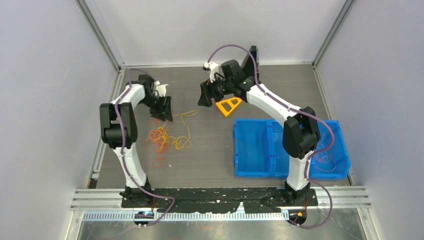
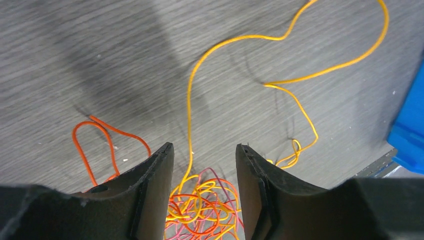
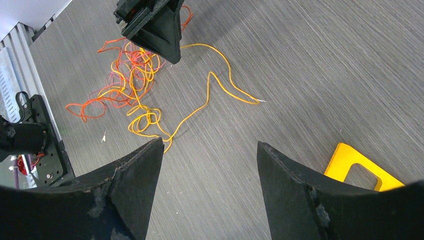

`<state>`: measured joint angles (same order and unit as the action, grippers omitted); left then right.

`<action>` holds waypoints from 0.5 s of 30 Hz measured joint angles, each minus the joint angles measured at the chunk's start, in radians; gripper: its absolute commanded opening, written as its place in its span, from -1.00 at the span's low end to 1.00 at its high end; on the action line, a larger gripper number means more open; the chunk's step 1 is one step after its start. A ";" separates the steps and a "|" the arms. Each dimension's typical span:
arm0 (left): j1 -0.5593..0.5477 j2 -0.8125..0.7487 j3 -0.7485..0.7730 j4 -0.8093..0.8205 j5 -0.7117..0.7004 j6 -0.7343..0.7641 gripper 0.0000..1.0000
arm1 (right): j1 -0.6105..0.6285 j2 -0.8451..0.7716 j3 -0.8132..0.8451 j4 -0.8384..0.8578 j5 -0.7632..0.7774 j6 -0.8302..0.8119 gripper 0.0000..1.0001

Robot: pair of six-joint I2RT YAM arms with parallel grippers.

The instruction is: Untangle the cables

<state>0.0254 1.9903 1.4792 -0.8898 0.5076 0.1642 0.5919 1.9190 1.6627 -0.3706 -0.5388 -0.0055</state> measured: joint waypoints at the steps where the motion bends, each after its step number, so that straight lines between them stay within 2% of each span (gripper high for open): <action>1: 0.000 0.011 0.008 -0.005 -0.011 -0.002 0.00 | -0.003 -0.001 0.000 0.000 -0.001 0.000 0.49; 9: -0.011 0.097 0.171 -0.086 -0.093 -0.014 -0.05 | -0.009 -0.001 0.000 -0.003 -0.007 0.000 0.50; 15: -0.012 0.105 0.171 -0.128 -0.108 -0.068 -0.10 | -0.014 -0.002 0.000 -0.004 -0.007 0.000 0.50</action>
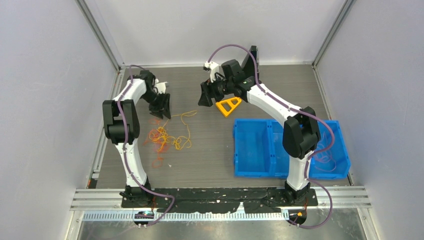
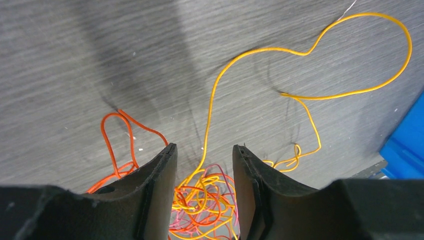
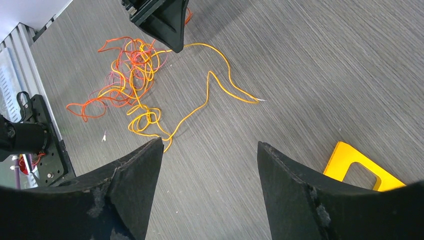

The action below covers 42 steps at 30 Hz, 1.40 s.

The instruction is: Untangle the cables

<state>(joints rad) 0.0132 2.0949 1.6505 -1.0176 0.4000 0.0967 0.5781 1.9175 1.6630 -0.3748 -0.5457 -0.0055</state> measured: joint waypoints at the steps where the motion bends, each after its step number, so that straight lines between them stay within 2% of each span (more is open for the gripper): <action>1: 0.000 0.001 -0.001 -0.008 0.000 -0.013 -0.10 | 0.000 0.000 0.000 0.000 0.000 0.000 0.50; 11: -0.023 0.015 -0.011 -0.059 -0.006 -0.173 -0.16 | 0.000 -0.013 0.000 -0.001 0.002 0.000 0.51; 18: -0.080 -0.034 -0.159 0.014 -0.037 -0.294 -0.22 | -0.009 -0.047 0.000 0.000 0.002 0.000 0.51; 22: -0.081 -0.063 -0.204 0.082 -0.007 -0.346 -0.22 | -0.014 -0.049 0.000 -0.001 0.001 0.000 0.51; 28: -0.104 -0.176 -0.401 0.226 0.067 -0.404 -0.38 | -0.019 -0.050 -0.007 -0.002 -0.010 -0.005 0.50; 30: -0.120 -0.206 -0.463 0.271 0.096 -0.409 -0.29 | -0.019 -0.050 -0.014 -0.002 -0.018 -0.009 0.50; 34: -0.138 -0.246 -0.531 0.352 0.135 -0.402 0.00 | -0.019 -0.050 -0.031 -0.003 -0.031 -0.013 0.50; 37: -0.143 -0.253 -0.524 0.406 0.138 -0.389 0.01 | -0.019 -0.050 -0.042 -0.001 -0.040 -0.015 0.51; 42: -0.151 -0.244 -0.484 0.455 0.114 -0.365 -0.15 | -0.018 -0.051 -0.059 -0.001 -0.044 -0.019 0.50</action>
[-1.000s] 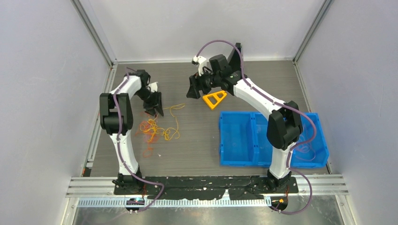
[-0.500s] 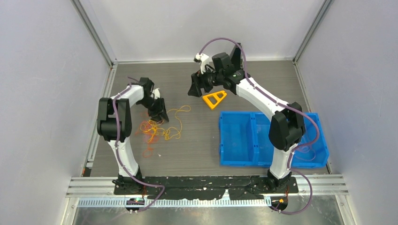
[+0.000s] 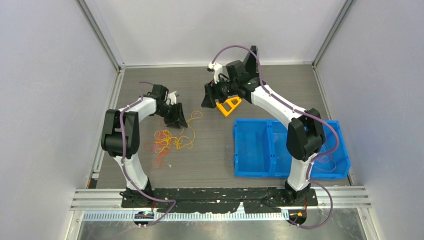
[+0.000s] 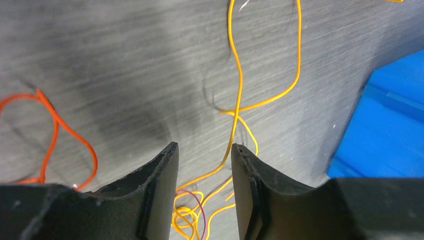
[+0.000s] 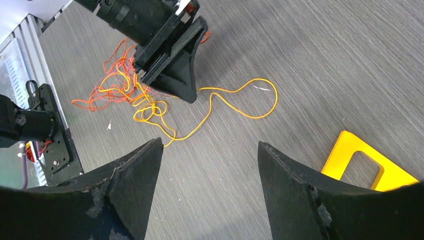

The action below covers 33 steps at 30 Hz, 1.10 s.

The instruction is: Untangle the cables

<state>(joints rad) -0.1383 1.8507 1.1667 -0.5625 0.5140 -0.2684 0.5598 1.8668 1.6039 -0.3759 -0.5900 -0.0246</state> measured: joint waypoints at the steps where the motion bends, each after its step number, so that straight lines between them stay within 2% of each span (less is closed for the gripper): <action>1: -0.003 0.009 0.014 0.001 -0.006 0.007 -0.14 | 0.000 0.000 -0.003 0.000 0.000 -0.001 0.50; 6: -0.026 0.064 0.054 0.006 0.013 0.017 -0.12 | 0.000 -0.013 -0.023 -0.003 0.001 -0.009 0.50; 7: -0.029 0.065 0.054 0.006 0.026 0.018 -0.22 | 0.000 -0.017 -0.026 -0.002 0.001 -0.011 0.51; 9: -0.034 0.065 0.047 0.013 0.054 0.020 -0.70 | 0.000 -0.027 -0.032 -0.004 0.002 -0.016 0.51; 11: -0.038 0.065 0.033 0.012 0.083 0.027 -0.99 | 0.000 -0.034 -0.034 -0.004 0.001 -0.021 0.51; 15: -0.039 0.011 -0.001 0.014 0.139 0.038 -1.00 | 0.000 -0.048 -0.037 0.000 0.000 -0.031 0.58; 22: -0.039 -0.404 0.002 0.107 0.227 -0.048 -1.00 | 0.014 -0.067 -0.066 0.096 -0.036 -0.010 0.79; 25: -0.039 -0.513 0.034 0.159 0.261 -0.097 -1.00 | 0.044 -0.091 -0.093 0.171 -0.045 0.013 0.82; 28: -0.037 -0.552 0.050 0.178 0.294 -0.138 -1.00 | 0.091 -0.106 -0.093 0.261 -0.043 0.033 0.82; 33: -0.022 -0.559 0.050 0.180 0.324 -0.206 -1.00 | 0.157 -0.110 -0.091 0.387 -0.039 0.060 0.62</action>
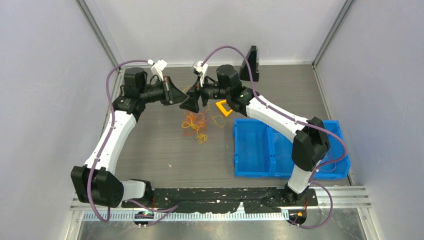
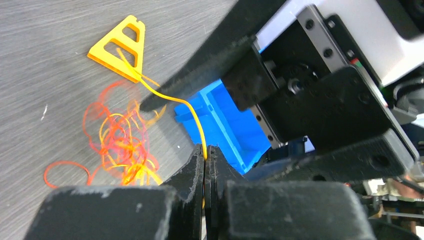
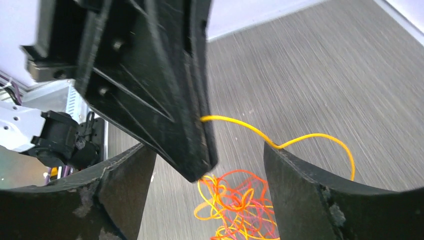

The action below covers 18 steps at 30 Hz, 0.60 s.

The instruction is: Untangle the cables

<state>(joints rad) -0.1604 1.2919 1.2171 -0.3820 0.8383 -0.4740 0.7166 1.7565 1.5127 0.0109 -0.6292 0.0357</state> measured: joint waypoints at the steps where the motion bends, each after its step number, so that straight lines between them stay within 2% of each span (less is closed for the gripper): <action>1: 0.006 -0.003 0.000 0.002 0.003 -0.020 -1.00 | 0.010 0.000 0.001 0.019 0.000 0.008 0.62; 11: 0.081 -0.039 0.000 0.057 0.040 -0.133 -1.00 | 0.027 0.000 0.003 0.094 0.000 0.027 0.56; 14: 0.088 -0.042 -0.006 0.098 0.054 -0.180 -1.00 | 0.028 0.001 0.006 0.098 0.003 0.040 0.36; 16: 0.090 -0.047 -0.008 0.123 0.063 -0.211 -1.00 | 0.034 0.019 0.035 0.103 0.006 0.060 0.13; 17: 0.092 -0.050 -0.008 0.134 0.065 -0.227 -1.00 | 0.040 0.029 0.049 0.109 0.007 0.066 -0.12; 18: 0.096 -0.051 -0.008 0.146 0.067 -0.237 -1.00 | 0.047 0.040 0.066 0.112 0.006 0.073 -0.27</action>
<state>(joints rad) -0.0647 1.2404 1.2091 -0.2359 0.9051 -0.7109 0.7639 1.7966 1.5787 0.1230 -0.6228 0.1085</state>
